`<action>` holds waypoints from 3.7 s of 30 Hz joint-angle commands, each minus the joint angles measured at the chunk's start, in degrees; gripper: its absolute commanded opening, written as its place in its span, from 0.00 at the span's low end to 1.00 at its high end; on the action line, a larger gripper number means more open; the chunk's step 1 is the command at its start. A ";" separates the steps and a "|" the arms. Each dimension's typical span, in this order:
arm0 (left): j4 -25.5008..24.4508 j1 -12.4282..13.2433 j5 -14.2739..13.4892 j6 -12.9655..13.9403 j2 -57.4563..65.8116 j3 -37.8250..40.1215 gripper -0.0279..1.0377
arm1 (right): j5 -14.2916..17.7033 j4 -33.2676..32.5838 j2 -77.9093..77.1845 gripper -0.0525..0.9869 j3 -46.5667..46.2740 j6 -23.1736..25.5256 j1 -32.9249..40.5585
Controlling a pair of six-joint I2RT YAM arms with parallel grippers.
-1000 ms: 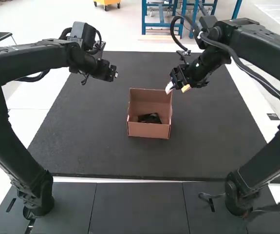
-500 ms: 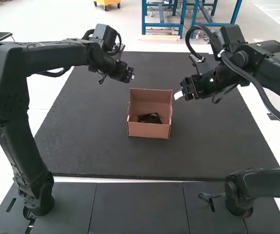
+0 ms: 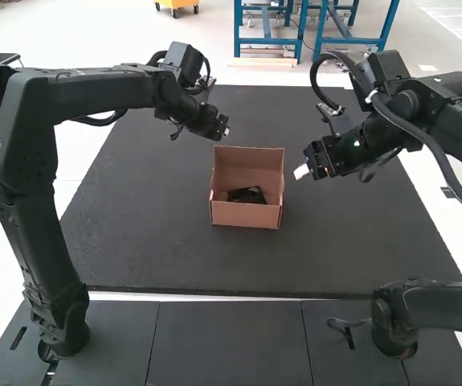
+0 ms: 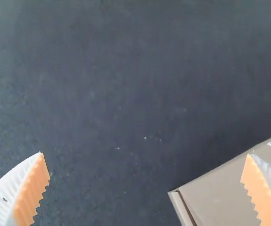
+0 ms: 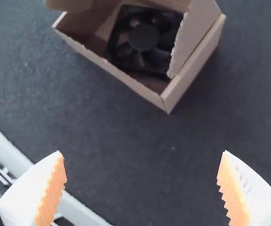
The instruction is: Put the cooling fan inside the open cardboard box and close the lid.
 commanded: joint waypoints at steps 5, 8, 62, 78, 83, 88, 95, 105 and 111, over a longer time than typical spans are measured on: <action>-3.17 -0.70 0.33 0.02 0.45 1.79 0.93 | 0.25 0.19 -3.00 0.75 -0.58 -0.50 0.46; -5.46 -1.05 1.21 -0.16 0.54 0.91 0.93 | 0.25 0.28 -3.00 0.75 -0.67 -0.41 0.46; -6.60 -1.14 4.90 -2.71 -9.83 -10.86 0.93 | 0.07 2.12 -2.56 0.75 -1.20 0.55 0.20; 2.72 5.28 4.81 -5.61 -26.71 -19.48 0.93 | 8.42 15.13 -3.43 0.83 -0.93 11.28 -0.95; 11.59 7.30 4.28 -5.35 -33.39 -27.56 0.93 | 11.50 24.44 -5.98 0.86 -4.80 11.36 -3.50; 19.86 11.87 4.37 -4.55 -39.71 -37.32 0.93 | 13.17 37.89 -11.17 0.86 -13.24 11.54 -7.10; 31.54 17.32 4.28 -4.29 -48.86 -49.45 0.93 | 13.25 48.53 -19.52 0.86 -24.84 11.63 -13.43; 48.07 22.68 10.61 -0.60 -64.50 -66.67 0.93 | 12.11 62.94 -31.30 0.89 -40.66 7.50 -19.58; 52.64 23.47 15.01 -0.86 -70.74 -72.21 0.93 | 12.20 70.68 -37.80 0.91 -49.27 8.73 -20.02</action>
